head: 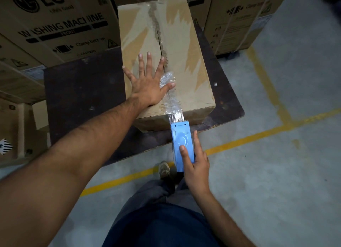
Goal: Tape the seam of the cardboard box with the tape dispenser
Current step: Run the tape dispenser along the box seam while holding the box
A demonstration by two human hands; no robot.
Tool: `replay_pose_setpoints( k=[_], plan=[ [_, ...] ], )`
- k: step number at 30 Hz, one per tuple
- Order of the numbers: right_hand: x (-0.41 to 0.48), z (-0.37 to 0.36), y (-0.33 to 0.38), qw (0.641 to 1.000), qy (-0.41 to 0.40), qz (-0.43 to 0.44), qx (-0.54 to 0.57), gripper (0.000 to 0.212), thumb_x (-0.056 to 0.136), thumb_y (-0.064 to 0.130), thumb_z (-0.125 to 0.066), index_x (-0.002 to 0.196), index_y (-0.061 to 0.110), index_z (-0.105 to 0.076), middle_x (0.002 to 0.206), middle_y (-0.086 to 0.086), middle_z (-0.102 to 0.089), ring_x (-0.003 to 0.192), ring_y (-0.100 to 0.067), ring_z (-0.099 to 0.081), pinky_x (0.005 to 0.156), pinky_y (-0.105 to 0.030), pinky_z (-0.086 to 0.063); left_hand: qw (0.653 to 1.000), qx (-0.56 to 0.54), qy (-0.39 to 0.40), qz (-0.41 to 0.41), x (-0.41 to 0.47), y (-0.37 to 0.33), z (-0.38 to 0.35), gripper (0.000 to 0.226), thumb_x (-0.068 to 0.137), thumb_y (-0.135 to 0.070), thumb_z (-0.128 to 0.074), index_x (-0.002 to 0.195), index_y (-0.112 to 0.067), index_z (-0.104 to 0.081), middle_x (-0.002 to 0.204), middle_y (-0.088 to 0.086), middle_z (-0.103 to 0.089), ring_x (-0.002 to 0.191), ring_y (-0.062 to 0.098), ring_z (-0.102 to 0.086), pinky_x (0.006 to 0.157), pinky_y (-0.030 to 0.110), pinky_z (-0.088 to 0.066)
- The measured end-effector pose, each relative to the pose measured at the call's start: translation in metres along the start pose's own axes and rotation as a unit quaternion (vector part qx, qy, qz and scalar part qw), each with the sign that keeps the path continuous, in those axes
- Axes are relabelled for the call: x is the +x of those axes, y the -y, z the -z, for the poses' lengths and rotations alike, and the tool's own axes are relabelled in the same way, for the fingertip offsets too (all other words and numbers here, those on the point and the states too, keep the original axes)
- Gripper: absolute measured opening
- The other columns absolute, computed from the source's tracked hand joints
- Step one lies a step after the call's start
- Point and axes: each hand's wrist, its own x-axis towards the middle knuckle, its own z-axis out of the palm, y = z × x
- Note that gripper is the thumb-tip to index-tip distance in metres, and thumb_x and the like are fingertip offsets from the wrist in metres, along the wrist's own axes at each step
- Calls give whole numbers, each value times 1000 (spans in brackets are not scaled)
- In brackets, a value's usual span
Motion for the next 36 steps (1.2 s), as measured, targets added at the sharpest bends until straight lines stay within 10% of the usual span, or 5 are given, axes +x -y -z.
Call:
replay_pose_setpoints(
  k=[14, 21, 25, 29, 36],
  plan=[
    [23, 20, 40, 985, 85, -57, -141, 71, 92, 82, -29, 158, 55, -30, 137, 1, -70, 124, -29, -64, 109, -57, -48, 1000, -21, -14, -3, -1, -1, 0, 98, 89, -91, -13, 165, -38, 20, 177, 9, 27, 162, 38, 28, 112, 91, 9],
    [44, 26, 42, 981, 134, -134, 34, 33, 109, 37, -55, 138, 29, -68, 129, 7, -73, 112, -10, -67, 89, -23, -51, 1000, -25, -12, -2, -3, -2, 1, 98, 88, -91, -11, 165, -38, 20, 177, 10, 27, 161, 39, 28, 112, 91, 7],
    [20, 5, 13, 992, 88, -84, 28, 47, 109, 37, -56, 155, 34, -51, 144, 26, -54, 134, 3, -54, 110, -21, -41, 999, -30, -20, 0, -3, -1, 0, 99, 88, -92, -11, 165, -38, 19, 177, 10, 27, 161, 39, 28, 112, 90, 9],
    [-5, 0, 16, 995, 79, -33, 55, 48, 112, 33, -49, 156, 45, -35, 127, 47, -45, 107, 36, -49, 87, 3, -42, 999, -29, -19, -3, -4, 0, 0, 99, 87, -92, -10, 165, -37, 20, 177, 10, 26, 162, 39, 27, 112, 90, 9],
    [-1, -5, 16, 996, 57, 63, -1, 50, 106, 63, -32, 152, 74, -19, 141, 61, -35, 126, 9, -50, 122, -57, -38, 997, -68, -24, -16, -6, 2, 4, 99, 89, -91, -15, 165, -37, 18, 177, 10, 25, 162, 38, 26, 114, 88, 8]
  ],
)
